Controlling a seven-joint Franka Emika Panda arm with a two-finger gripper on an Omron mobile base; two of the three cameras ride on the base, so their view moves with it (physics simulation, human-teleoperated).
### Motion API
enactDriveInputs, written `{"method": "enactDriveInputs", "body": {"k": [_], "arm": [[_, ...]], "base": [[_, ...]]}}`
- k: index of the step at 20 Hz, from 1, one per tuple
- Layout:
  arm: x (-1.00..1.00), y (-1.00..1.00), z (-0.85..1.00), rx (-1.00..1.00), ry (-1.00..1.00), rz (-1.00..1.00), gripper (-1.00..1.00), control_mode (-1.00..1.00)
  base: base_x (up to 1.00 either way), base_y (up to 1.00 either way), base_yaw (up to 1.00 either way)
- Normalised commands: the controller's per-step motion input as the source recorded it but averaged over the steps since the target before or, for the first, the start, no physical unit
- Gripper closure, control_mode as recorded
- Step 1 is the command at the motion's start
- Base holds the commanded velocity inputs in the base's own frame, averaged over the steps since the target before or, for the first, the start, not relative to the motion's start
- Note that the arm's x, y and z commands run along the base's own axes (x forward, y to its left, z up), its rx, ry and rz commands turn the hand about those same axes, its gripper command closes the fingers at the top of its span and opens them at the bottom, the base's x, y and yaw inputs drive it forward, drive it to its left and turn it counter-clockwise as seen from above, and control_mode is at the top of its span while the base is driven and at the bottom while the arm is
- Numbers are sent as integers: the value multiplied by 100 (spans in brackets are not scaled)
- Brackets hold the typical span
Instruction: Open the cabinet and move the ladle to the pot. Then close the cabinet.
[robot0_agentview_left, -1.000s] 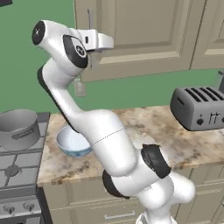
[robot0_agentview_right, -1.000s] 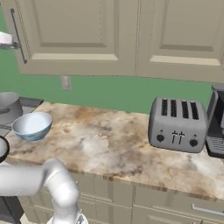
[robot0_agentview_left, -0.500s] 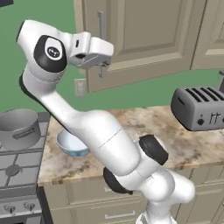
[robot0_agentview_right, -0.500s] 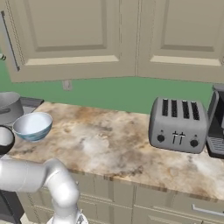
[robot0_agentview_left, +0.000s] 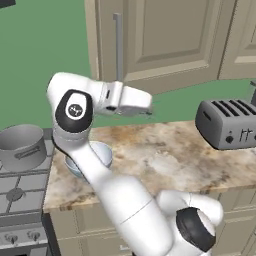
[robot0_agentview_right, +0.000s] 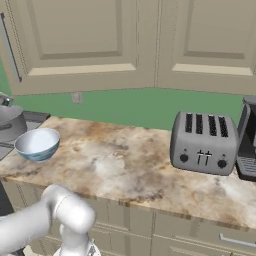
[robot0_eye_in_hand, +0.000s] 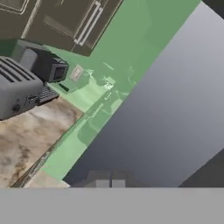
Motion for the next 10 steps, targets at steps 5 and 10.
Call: {"method": "enactDriveInputs", "body": {"k": [5, 10], "arm": [[-100, 11, -65, -29, -12, -3, 100, -100], [-94, 89, -16, -36, -5, 0, -100, -100]], "base": [[0, 0, 0], [0, 0, 0]]}}
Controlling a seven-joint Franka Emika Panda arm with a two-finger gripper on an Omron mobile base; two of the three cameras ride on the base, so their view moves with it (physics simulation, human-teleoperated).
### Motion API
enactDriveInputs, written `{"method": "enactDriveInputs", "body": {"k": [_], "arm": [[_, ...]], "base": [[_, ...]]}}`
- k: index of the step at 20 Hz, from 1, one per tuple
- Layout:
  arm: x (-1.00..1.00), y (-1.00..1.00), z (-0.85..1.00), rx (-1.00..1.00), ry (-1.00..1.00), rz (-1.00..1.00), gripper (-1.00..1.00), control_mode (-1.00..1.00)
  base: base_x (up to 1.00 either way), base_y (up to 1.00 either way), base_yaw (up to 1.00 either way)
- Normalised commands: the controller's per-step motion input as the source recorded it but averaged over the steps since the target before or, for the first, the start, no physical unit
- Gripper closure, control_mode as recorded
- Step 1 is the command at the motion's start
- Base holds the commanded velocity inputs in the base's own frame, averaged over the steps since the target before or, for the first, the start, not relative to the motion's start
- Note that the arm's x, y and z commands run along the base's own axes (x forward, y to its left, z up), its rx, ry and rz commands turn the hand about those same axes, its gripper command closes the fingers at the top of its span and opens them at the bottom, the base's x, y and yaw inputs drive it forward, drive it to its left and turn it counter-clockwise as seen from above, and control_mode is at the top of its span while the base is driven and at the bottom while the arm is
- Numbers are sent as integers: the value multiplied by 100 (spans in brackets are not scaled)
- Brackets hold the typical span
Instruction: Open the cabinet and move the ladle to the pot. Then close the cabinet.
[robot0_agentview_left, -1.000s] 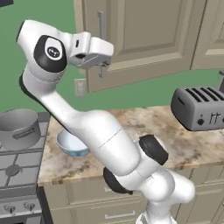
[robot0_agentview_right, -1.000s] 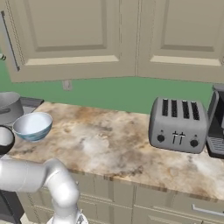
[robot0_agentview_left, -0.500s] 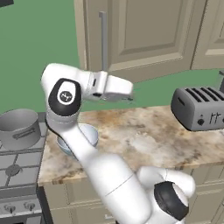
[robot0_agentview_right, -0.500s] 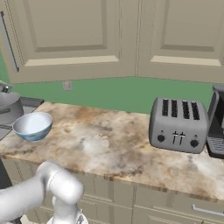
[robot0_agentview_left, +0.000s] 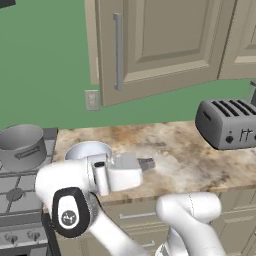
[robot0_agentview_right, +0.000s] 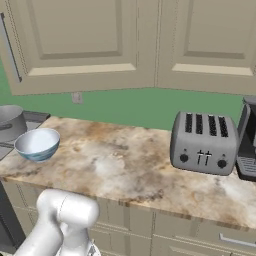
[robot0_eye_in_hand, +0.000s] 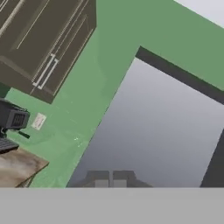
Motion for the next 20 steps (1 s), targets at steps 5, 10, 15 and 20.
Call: {"method": "enactDriveInputs", "body": {"k": [5, 10, 15, 20], "arm": [[-16, 97, 0, -37, 0, -6, -100, -100], [42, 54, 0, -26, -7, -4, -100, -100], [93, 13, -11, -24, 11, -12, -100, -100], [99, 34, -5, -21, 11, -19, -100, -100]], "base": [[0, 0, 0], [0, 0, 0], [0, 0, 0], [0, 0, 0]]}}
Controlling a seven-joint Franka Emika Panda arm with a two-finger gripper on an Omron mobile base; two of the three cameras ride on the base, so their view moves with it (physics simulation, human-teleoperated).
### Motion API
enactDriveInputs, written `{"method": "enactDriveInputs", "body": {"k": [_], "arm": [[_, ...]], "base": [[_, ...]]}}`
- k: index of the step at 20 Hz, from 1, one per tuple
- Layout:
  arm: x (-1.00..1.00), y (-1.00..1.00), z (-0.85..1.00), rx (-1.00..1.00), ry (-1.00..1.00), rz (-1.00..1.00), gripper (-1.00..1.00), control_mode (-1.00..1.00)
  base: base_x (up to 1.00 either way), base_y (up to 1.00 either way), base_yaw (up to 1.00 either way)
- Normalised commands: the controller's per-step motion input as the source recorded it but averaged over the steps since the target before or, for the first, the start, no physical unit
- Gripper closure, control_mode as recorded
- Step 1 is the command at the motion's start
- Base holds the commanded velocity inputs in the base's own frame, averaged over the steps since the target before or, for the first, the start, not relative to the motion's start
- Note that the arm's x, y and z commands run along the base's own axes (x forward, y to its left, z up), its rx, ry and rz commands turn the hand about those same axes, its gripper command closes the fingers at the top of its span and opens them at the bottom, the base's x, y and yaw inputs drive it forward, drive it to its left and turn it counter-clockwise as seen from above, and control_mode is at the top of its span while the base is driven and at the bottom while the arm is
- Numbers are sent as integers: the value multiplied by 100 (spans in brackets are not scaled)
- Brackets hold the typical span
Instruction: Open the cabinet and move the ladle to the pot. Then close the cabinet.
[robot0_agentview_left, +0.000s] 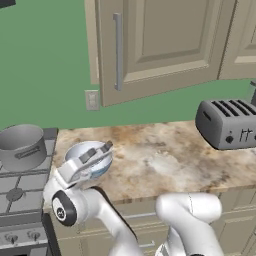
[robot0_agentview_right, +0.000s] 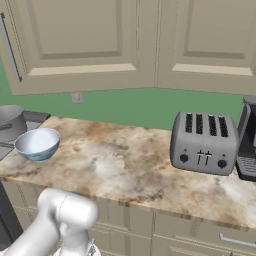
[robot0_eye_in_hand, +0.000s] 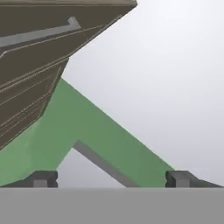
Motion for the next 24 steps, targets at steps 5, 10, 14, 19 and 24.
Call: {"method": "enactDriveInputs", "body": {"k": [5, 10, 14, 19, 24], "arm": [[96, 65, -1, -10, 24, -14, -100, -100], [100, 43, -10, -1, 43, -2, -100, -100], [100, 31, -19, 0, 53, 0, -100, -100], [84, 29, -16, 0, 51, 0, -100, -100], [46, 17, -1, -1, 39, -5, -100, -100]], "base": [[0, 0, 0], [0, 0, 0], [0, 0, 0], [0, 0, 0], [0, 0, 0]]}}
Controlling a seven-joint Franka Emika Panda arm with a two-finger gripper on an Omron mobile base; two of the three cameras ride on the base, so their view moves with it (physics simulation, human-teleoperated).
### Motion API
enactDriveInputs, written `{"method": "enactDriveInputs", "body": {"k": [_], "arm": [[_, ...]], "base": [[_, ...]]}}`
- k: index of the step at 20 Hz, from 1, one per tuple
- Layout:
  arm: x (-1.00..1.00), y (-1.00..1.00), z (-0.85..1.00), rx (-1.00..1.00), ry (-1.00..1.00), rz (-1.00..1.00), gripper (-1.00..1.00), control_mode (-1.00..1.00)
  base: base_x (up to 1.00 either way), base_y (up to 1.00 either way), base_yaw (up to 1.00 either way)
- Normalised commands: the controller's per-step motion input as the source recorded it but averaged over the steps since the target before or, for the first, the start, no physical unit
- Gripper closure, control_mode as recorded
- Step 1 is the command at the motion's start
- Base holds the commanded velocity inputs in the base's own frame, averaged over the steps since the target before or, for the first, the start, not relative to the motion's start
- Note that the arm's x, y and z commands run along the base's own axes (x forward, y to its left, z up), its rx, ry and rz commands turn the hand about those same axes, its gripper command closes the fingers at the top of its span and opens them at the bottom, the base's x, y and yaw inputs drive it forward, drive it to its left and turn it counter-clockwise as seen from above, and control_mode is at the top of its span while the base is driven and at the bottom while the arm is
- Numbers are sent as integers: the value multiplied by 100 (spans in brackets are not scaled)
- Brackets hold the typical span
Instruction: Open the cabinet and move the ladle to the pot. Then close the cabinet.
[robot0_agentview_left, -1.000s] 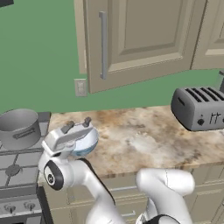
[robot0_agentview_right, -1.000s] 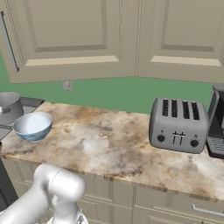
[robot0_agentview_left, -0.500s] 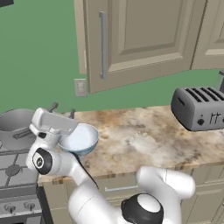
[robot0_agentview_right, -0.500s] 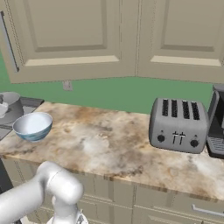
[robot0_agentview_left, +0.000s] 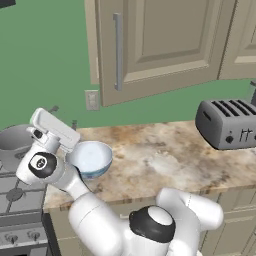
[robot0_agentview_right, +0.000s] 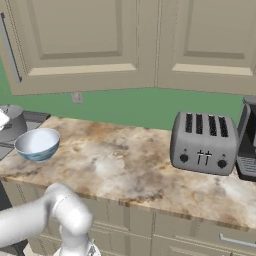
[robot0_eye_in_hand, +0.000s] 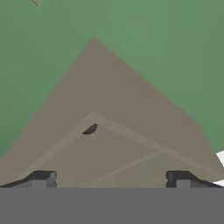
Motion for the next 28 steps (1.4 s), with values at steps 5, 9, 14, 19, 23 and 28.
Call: {"method": "enactDriveInputs", "body": {"k": [5, 9, 14, 19, 23, 28], "arm": [[14, -21, 0, 0, 25, -17, -100, -100], [16, -43, 0, 0, 15, -22, -100, -100], [11, -48, 11, 0, 7, -24, -100, -100], [0, -41, 19, -1, 1, -28, -100, -100], [-18, -33, 24, 0, 0, -27, -100, -100], [-59, -22, 19, 0, -6, -25, -100, -100]], "base": [[0, 0, 0], [0, 0, 0], [0, 0, 0], [0, 0, 0], [0, 0, 0], [0, 0, 0]]}}
